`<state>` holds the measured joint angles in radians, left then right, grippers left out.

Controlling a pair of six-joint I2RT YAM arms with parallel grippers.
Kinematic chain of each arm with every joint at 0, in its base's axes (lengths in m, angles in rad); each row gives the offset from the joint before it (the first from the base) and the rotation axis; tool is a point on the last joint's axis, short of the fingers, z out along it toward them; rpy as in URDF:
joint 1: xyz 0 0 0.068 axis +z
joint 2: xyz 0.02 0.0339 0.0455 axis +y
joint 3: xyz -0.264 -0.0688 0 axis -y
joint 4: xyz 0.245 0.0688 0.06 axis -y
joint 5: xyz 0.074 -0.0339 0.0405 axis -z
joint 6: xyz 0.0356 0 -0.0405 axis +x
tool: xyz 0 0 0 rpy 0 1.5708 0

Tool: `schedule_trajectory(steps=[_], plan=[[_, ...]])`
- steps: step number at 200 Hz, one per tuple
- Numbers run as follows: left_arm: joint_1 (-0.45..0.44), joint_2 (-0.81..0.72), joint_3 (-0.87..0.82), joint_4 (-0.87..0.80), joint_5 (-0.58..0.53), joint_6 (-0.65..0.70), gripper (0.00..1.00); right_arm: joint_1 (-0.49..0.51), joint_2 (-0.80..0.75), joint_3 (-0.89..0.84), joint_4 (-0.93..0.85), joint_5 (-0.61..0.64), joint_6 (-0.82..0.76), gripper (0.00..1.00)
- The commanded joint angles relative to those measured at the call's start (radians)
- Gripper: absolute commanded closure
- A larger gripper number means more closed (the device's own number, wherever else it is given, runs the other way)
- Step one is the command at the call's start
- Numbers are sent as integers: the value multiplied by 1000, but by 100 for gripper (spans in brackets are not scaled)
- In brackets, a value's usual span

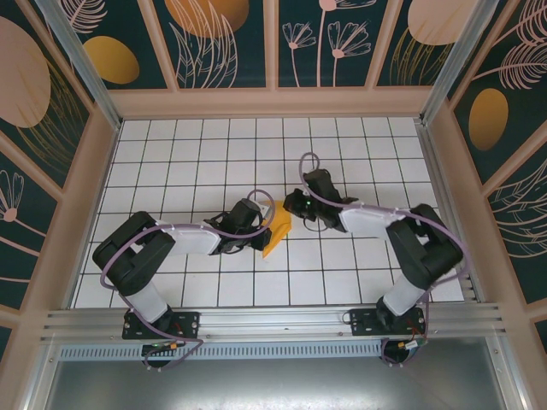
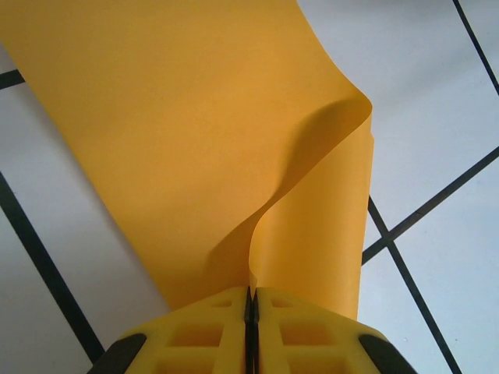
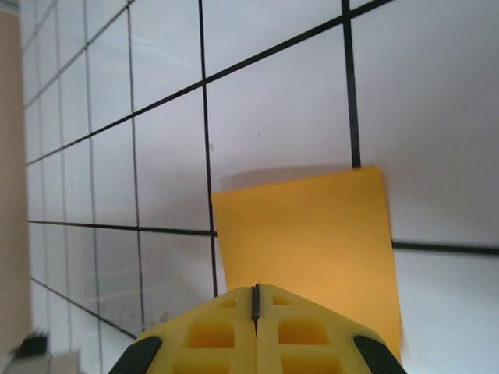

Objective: Fold a paper plane with a square sheet of paper (pick it up from the middle)
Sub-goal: Third fold the triangle at the center of the table.

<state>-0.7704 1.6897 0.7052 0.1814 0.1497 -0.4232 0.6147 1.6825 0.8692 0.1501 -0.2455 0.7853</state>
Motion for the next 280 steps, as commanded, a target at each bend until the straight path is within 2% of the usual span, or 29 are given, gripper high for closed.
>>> schedule_trajectory(steps=[1,35,93,193,280], plan=[[3,15,16,-32,5,21,87,-7,103,100,-168,-17,-120,100],[3,4,18,-43,8,30,87,-6,216,185,-240,18,-156,100],[3,-16,41,-69,7,54,87,0,278,221,-286,26,-211,100],[2,-2,61,-97,-14,68,86,5,300,215,-280,32,-205,100],[2,14,56,-55,9,73,86,8,297,202,-267,17,-199,100]])
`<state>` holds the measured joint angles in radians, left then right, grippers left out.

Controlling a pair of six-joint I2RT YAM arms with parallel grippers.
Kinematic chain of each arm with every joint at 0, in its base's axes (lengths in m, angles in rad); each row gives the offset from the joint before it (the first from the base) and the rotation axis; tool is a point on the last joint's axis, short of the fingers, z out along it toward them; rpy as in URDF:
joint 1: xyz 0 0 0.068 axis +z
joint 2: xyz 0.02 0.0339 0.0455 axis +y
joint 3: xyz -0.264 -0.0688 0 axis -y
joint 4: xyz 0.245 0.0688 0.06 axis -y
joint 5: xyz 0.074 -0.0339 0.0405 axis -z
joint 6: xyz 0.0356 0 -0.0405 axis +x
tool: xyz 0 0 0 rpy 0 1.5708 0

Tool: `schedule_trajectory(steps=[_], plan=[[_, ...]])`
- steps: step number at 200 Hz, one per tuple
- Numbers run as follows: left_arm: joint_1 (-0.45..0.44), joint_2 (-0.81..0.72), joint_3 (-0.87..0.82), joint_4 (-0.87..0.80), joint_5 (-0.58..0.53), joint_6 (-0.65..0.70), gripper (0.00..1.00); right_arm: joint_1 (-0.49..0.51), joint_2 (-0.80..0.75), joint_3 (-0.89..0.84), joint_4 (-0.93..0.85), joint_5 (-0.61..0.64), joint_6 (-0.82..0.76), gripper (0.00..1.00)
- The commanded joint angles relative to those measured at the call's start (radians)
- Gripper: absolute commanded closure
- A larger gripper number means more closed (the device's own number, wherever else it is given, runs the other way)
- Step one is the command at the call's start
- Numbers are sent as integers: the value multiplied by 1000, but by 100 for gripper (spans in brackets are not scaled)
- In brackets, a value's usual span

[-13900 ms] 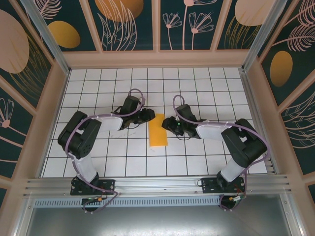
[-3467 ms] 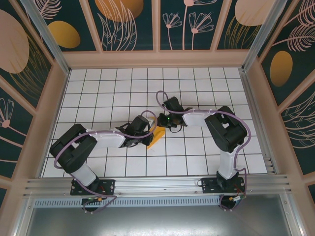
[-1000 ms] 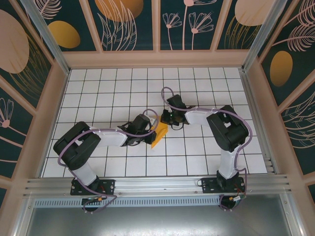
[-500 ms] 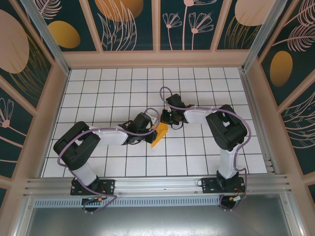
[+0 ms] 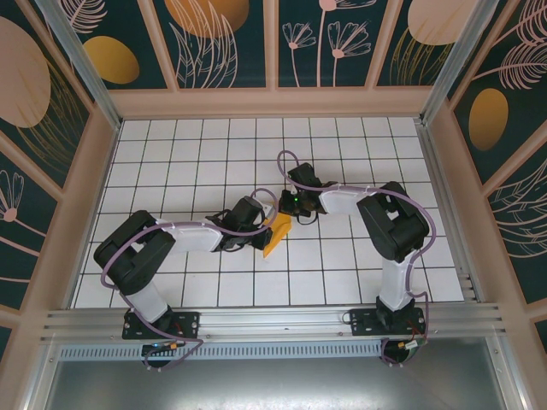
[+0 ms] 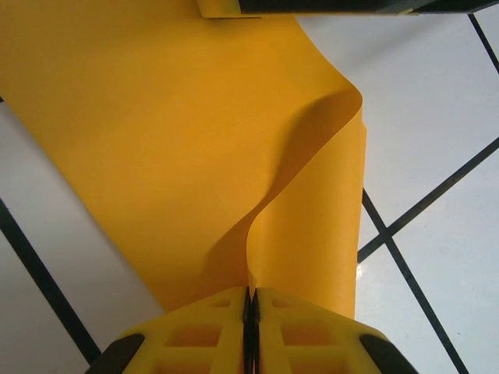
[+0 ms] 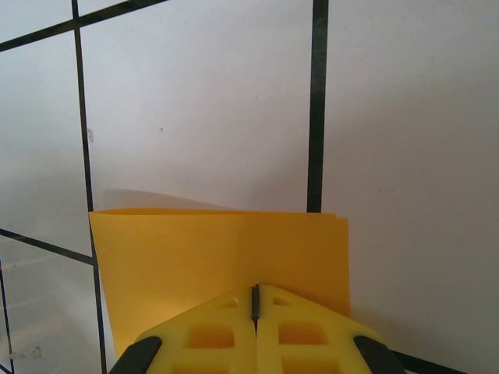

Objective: Fold a paper plane with a square sheet of paper (pick it up from the middle)
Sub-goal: Third fold the triangle at the center of the table.

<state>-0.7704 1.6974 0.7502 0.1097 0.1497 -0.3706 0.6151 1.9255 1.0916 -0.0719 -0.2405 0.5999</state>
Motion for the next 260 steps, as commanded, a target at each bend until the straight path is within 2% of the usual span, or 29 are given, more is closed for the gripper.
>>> schedule_trajectory(steps=[1,91,125,142,176,203,223,244,260], plan=[[2,6,12,16,9,21,86,8,55,-22,-45,12,-14,100],[2,7,5,30,16,28,86,9,67,-21,-42,7,-8,100],[2,10,-1,11,-14,26,87,8,64,-19,-42,9,-5,100],[3,47,-12,17,-4,21,87,10,65,-18,-44,5,-5,100],[2,54,-20,27,-5,16,87,11,45,-15,-37,-11,2,97],[2,58,-26,38,6,10,87,9,-40,-23,-9,-28,13,92],[3,49,-31,40,12,8,87,-1,-144,-55,0,21,44,88],[3,44,-32,45,28,6,87,-7,-272,-143,33,60,84,88],[3,48,-33,50,35,4,87,-5,-355,-246,103,35,129,89]])
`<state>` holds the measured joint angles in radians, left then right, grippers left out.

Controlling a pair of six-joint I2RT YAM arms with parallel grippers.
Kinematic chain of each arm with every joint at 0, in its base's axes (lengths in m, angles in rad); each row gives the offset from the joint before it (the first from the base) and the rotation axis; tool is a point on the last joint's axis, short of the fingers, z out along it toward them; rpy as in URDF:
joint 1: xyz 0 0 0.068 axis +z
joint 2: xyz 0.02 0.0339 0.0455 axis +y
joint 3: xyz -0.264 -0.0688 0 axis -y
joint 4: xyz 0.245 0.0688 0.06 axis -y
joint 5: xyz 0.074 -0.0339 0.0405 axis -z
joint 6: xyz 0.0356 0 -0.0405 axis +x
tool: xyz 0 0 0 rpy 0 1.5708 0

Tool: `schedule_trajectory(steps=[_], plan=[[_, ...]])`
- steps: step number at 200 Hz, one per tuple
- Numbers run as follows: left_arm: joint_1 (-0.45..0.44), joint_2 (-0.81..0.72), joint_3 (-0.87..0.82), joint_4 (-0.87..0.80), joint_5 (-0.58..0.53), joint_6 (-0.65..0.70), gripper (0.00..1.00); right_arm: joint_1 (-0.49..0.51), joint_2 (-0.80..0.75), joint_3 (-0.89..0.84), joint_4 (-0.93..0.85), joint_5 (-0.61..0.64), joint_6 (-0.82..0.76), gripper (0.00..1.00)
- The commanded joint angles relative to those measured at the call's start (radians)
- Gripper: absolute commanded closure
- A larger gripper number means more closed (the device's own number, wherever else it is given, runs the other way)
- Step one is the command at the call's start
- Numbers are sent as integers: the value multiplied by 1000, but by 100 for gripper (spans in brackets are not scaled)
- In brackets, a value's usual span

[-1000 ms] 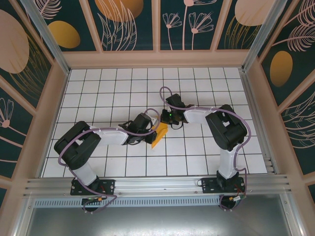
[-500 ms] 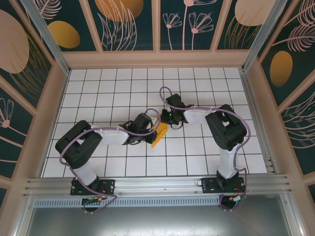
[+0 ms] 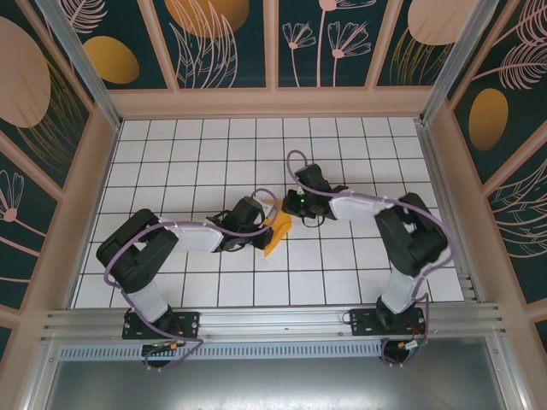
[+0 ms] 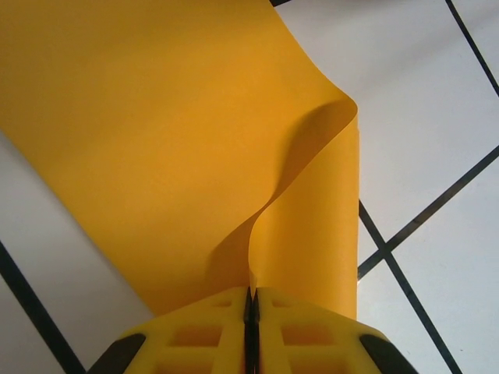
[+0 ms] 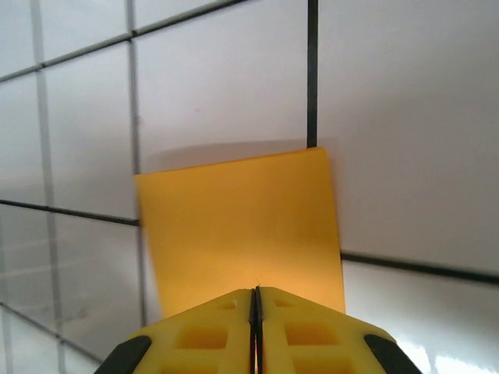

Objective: Fold a paper plane with a square sheet of paper (pick it up from the middle)
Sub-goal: Third fold the triangle at the center of the table.

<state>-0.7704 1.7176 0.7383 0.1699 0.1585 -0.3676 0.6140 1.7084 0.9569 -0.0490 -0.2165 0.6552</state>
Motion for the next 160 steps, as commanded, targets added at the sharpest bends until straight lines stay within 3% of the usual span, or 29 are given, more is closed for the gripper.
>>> schedule_trajectory(steps=[1,27,61,115,160], plan=[[3,28,-21,-10,28,0,87,-4,-143,-119,86,7,77,89],[3,38,-23,2,34,-4,86,11,-268,-294,239,-61,174,97],[3,46,-24,0,29,-4,87,105,-360,-448,401,-107,287,100],[3,48,-26,-4,21,-2,87,260,-204,-460,588,-132,401,100],[3,46,-23,-4,21,-1,87,277,-133,-452,620,-123,420,100]])
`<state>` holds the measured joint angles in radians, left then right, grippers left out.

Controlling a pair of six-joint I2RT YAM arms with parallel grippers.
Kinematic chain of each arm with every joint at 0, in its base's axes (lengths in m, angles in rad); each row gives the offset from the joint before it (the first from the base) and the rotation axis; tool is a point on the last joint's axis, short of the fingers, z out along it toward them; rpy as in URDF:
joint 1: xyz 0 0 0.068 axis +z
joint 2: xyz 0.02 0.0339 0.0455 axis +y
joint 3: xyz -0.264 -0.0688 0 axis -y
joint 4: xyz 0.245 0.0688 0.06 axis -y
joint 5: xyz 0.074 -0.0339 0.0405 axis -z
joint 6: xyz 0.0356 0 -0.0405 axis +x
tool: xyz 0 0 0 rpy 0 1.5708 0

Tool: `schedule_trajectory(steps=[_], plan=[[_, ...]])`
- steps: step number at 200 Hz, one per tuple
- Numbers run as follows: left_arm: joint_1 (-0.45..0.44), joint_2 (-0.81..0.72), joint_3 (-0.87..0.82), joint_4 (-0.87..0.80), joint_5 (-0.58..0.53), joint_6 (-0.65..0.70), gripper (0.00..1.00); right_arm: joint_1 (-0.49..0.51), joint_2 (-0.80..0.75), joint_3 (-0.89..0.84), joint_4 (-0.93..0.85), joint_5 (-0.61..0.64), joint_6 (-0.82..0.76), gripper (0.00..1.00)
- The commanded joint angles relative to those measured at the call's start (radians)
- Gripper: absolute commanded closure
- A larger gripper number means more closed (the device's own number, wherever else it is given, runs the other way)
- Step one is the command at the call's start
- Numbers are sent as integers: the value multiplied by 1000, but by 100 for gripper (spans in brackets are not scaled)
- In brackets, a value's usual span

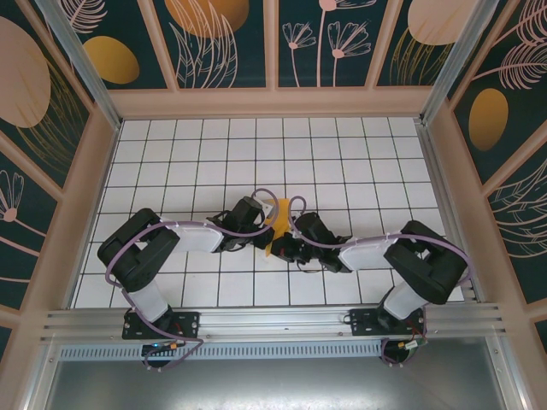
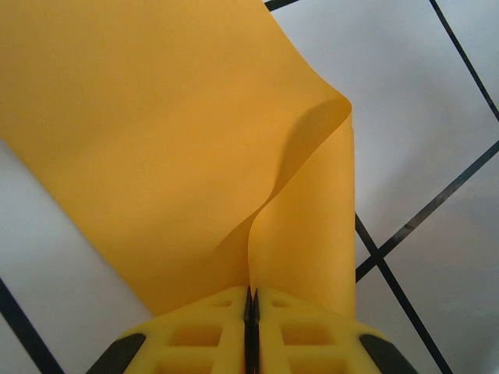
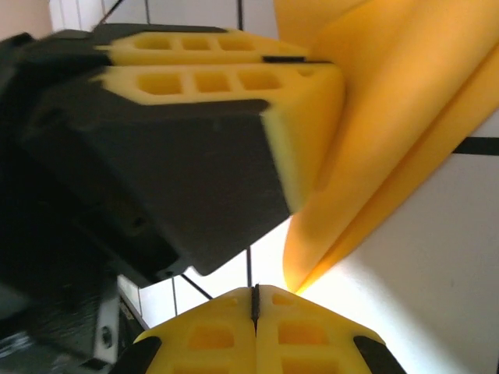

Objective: Fold a paper plane with a square sheet of paper (pick it up from the middle)
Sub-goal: Third fold the triangle at the center of the table.

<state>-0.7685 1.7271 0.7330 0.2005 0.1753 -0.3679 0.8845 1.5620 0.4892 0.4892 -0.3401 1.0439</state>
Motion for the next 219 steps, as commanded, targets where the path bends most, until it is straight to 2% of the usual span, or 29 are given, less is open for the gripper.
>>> schedule_trajectory(steps=[1,132,174,219], plan=[[1,37,-17,-35,4,-1,87,7,12,16,82,2,32,100],[0,42,-14,-36,9,0,86,9,124,14,151,-41,33,100],[1,39,-20,-37,4,0,86,13,133,2,102,-15,30,100],[0,43,-21,-35,4,1,86,18,167,-8,124,-16,41,100]])
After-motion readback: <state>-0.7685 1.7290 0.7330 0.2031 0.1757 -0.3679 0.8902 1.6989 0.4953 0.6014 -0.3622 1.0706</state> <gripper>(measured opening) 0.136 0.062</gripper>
